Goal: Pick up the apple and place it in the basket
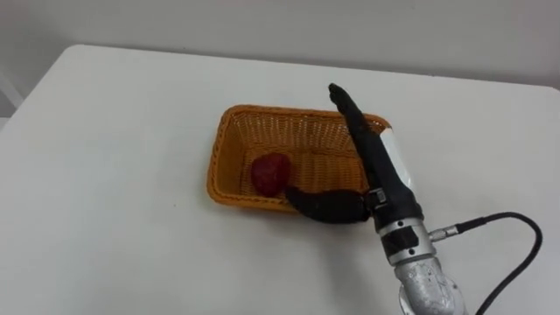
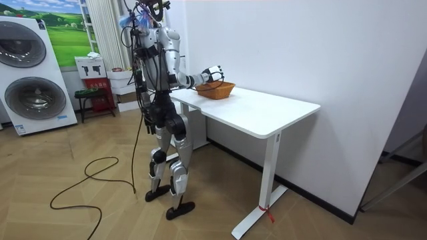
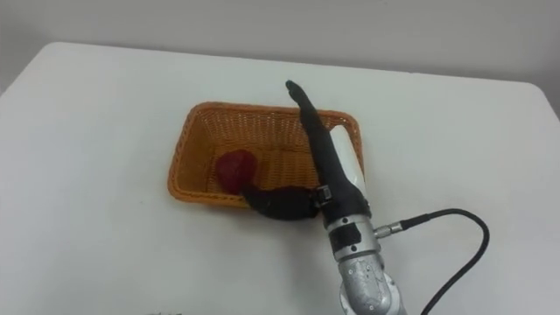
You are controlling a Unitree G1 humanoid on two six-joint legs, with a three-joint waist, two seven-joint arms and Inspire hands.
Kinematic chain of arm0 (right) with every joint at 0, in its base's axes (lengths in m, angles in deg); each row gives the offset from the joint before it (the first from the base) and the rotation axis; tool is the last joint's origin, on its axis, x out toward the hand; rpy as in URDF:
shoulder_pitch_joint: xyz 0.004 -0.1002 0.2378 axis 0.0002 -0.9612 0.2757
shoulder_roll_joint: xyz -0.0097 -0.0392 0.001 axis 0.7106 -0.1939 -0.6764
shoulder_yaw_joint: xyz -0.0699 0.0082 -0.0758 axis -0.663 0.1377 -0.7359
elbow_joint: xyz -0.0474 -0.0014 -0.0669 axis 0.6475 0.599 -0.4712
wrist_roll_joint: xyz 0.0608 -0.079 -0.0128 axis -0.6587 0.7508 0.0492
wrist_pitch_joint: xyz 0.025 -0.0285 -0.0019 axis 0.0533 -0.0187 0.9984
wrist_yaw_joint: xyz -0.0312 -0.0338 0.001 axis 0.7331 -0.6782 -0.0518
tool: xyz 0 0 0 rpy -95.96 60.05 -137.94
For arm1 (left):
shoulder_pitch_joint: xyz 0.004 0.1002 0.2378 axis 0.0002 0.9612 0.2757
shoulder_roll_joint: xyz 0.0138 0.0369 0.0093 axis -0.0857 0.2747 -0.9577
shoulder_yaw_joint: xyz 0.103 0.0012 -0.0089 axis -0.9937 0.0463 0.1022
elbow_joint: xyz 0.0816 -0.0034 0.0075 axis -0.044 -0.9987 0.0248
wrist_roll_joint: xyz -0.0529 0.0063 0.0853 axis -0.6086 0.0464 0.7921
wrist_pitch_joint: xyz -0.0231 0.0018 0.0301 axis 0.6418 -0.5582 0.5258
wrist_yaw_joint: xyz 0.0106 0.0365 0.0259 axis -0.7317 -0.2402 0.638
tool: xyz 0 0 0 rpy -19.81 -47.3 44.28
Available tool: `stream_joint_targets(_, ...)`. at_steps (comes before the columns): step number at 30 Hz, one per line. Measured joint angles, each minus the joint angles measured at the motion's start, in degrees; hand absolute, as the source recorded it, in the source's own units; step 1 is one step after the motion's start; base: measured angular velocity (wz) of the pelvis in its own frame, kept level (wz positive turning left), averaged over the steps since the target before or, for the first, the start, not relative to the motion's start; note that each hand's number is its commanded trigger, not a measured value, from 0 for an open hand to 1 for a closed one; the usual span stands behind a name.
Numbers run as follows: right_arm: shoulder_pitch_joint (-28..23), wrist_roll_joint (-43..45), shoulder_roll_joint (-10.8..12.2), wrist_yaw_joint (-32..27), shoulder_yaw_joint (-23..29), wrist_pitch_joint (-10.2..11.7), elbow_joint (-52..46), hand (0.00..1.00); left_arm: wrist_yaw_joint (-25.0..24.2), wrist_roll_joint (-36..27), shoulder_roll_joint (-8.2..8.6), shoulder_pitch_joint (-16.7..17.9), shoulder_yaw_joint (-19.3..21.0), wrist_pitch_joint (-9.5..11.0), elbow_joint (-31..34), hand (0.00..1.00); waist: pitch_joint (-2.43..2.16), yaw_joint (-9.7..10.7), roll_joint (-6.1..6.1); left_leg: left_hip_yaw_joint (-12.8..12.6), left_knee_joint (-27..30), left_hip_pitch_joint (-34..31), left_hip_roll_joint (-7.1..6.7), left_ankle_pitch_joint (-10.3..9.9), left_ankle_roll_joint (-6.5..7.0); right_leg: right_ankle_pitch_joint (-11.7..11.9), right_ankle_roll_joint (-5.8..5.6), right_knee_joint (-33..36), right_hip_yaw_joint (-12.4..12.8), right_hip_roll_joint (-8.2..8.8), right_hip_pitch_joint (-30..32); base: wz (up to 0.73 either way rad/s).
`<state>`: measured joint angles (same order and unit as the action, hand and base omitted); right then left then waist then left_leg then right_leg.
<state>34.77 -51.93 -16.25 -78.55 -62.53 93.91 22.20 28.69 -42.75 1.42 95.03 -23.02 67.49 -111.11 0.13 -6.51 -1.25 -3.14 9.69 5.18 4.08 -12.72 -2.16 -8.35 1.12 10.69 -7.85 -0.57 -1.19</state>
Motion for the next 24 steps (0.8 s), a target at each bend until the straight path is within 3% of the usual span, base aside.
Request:
stream_joint_targets(4, 0.04, -0.08, -0.01, -3.45, 3.92, 0.17, -1.31, 0.00, 0.15, -0.19, 0.10, 0.51, 0.92, 0.10, -0.81, 0.00, 0.00, 0.74, 0.11, -0.14, 0.01, 0.57, 0.01, 0.00, 0.00, 0.00, -0.01, -0.12, -0.15, 0.06, -0.72, 0.01)
stream_joint_targets(7, 0.82, -3.25, -0.23, -8.46, 9.83, 0.64, -1.36, 0.00, 0.42, -0.25, 0.14, 1.78, 1.97, 0.11, -0.97, 0.00, -0.08, 1.75, -0.24, -0.09, -0.07, 1.28, -0.07, 0.00, 0.01, -0.13, -0.19, -0.13, -0.16, 0.19, -1.44, 0.03)
stream_joint_targets(11, 0.94, -3.66, -0.80, -18.11, 21.62, 0.85, -1.35, 0.00, 0.50, -0.21, 0.09, 4.17, 6.76, 0.48, -0.44, 0.00, -0.20, 3.38, -1.00, -0.08, -0.06, 1.50, -0.40, 0.02, 0.04, -0.68, -0.56, -0.06, 0.02, 0.45, -1.70, 0.04)
stream_joint_targets(14, 0.89, -4.67, -1.05, -26.08, 30.27, 1.53, -0.93, 0.00, 1.16, -0.18, -0.26, 5.76, 10.44, 0.44, -0.46, 0.00, 0.10, 4.84, -1.78, -0.05, -0.07, 1.42, -0.42, 0.03, 0.06, -0.66, -0.55, -0.20, -0.13, 0.43, -1.74, 0.02)
stream_joint_targets(16, 0.86, -6.41, -1.12, -31.03, 34.23, 2.53, 0.34, 0.00, 1.89, -0.23, -0.60, 6.62, 10.52, 0.29, 0.23, 0.00, -0.09, 6.44, -2.33, -0.06, -0.04, 1.36, -0.42, 0.03, 0.06, -0.68, -0.57, -0.25, -0.26, 0.49, -1.78, 0.02)
stream_joint_targets(20, 0.52, -13.55, -1.38, -39.47, 42.23, 3.23, 8.42, 0.00, 2.57, -0.24, -1.31, 8.06, 11.45, 0.31, 2.31, 0.00, -0.28, 8.40, -3.13, -0.22, -0.06, 1.45, -0.49, 0.03, 0.06, -0.67, -0.58, -0.76, 0.01, 0.48, -2.11, -0.01)
stream_joint_targets(24, -0.46, -27.00, -1.43, -43.35, 47.25, 3.20, 19.75, 0.00, 3.13, -0.23, -1.41, 8.13, 12.00, 0.31, 4.85, 0.00, -0.34, 10.00, -2.83, -1.45, -0.05, 1.57, -0.46, 0.03, 0.06, -0.67, -0.58, -0.64, 0.42, 0.52, -1.99, -0.06)
